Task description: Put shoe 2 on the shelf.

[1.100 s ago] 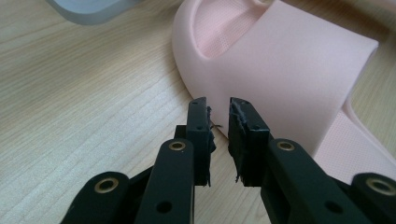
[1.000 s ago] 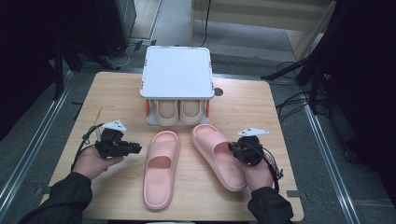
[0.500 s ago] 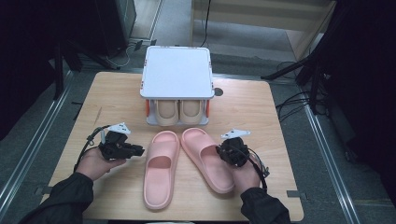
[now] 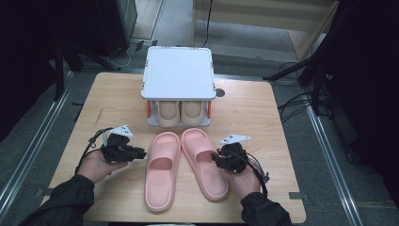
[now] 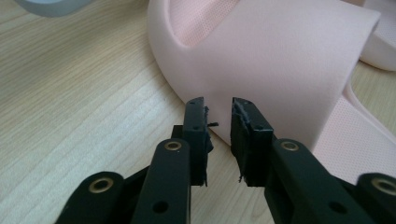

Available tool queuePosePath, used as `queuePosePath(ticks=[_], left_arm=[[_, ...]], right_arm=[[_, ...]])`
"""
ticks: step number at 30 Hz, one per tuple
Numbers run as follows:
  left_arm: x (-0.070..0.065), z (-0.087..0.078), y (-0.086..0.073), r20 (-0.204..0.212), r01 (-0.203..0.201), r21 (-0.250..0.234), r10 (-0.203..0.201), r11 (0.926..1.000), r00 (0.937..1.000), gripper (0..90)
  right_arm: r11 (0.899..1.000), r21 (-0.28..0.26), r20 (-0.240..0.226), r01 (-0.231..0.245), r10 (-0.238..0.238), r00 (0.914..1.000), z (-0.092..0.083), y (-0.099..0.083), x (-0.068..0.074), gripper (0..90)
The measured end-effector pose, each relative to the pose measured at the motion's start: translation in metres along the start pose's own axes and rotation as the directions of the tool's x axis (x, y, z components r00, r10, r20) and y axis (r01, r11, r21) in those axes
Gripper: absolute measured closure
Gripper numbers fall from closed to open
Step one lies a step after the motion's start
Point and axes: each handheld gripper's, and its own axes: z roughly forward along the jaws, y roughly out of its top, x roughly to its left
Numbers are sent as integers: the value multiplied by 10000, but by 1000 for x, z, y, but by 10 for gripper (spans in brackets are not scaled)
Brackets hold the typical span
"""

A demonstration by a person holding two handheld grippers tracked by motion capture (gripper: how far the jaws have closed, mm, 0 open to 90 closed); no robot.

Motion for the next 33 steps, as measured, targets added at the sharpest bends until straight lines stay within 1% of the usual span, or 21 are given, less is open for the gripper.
queuePosePath(ticks=[2,3,5,7,8,9,10,11,13,14,15,17,20,22,23,24,25,28,30,32,33], left_arm=[[-2,-3,-2,-40,-4,-228,3,9997,10000,743],[-2,-4,-2,-5,50,-296,-50,9995,10000,743],[-3,-4,-3,18,78,-266,-78,9996,10000,744],[-5,-3,-4,24,9,-135,-9,9999,10000,744],[-5,-3,-4,24,9,-135,-9,9999,10000,744],[-6,-1,-5,33,-30,-5,30,10000,10000,744],[-6,-1,-5,33,-30,-5,30,10000,10000,745],[-6,1,-5,62,2,124,-3,9999,10000,745],[-6,4,-6,117,-27,288,23,9996,9999,745],[-7,6,-6,132,-118,446,112,9989,9998,745],[-8,8,-6,156,-175,517,167,9985,9997,744],[-12,11,-5,158,-359,603,350,9975,9993,752],[-13,12,-5,197,-284,615,272,9977,9994,755],[-14,12,-4,261,-345,631,329,9974,9991,756],[-14,12,-4,261,-345,631,329,9974,9991,756],[-17,13,-3,348,-416,665,393,9969,9986,759],[-18,14,-3,385,-447,667,422,9968,9984,758],[-22,16,-1,499,-668,708,633,9953,9967,757],[-24,18,0,583,-623,686,584,9957,9966,757],[-26,19,1,681,-732,744,682,9945,9953,757],[-28,19,1,596,-781,742,738,9942,9955,758]], right_arm=[[9995,-303,-183,-50,45,9998,-8,0,-1,654],[9988,-479,-326,-99,84,9994,-13,0,-3,671],[9961,-870,-504,-139,96,9987,-23,0,-6,712],[9927,-1196,-525,-156,94,9986,-31,-1,-12,755],[9921,-1248,-324,-126,86,9994,-33,-1,-16,786],[9923,-1229,-176,-125,104,9998,-33,-2,-21,792],[9938,-1100,-61,-171,166,9998,-29,-4,-28,797],[9959,-824,25,-377,380,9993,-25,-5,-33,799],[9968,-554,-74,-569,566,9984,-17,-6,-41,798],[9970,-483,-163,-608,601,9981,-13,-5,-43,795],[9971,-378,-222,-657,649,9976,-9,-4,-42,792],[9983,-230,-310,-531,524,9981,-2,-3,-39,789],[9998,42,-439,-182,183,9989,6,-1,-29,802],[10000,62,-365,-21,23,9993,7,0,-25,800],[9999,94,-446,-52,56,9990,8,0,-24,800],[9999,126,-480,-45,51,9988,8,0,-23,800],[9999,131,-476,25,-19,9989,9,-1,-21,801],[9998,163,-550,95,-86,9984,10,-1,-19,799],[9998,167,-544,104,-95,9985,10,-1,-17,799],[9998,186,-615,16,-4,9981,12,-1,-16,798],[9999,160,-651,6,5,9979,12,-1,-17,799]])
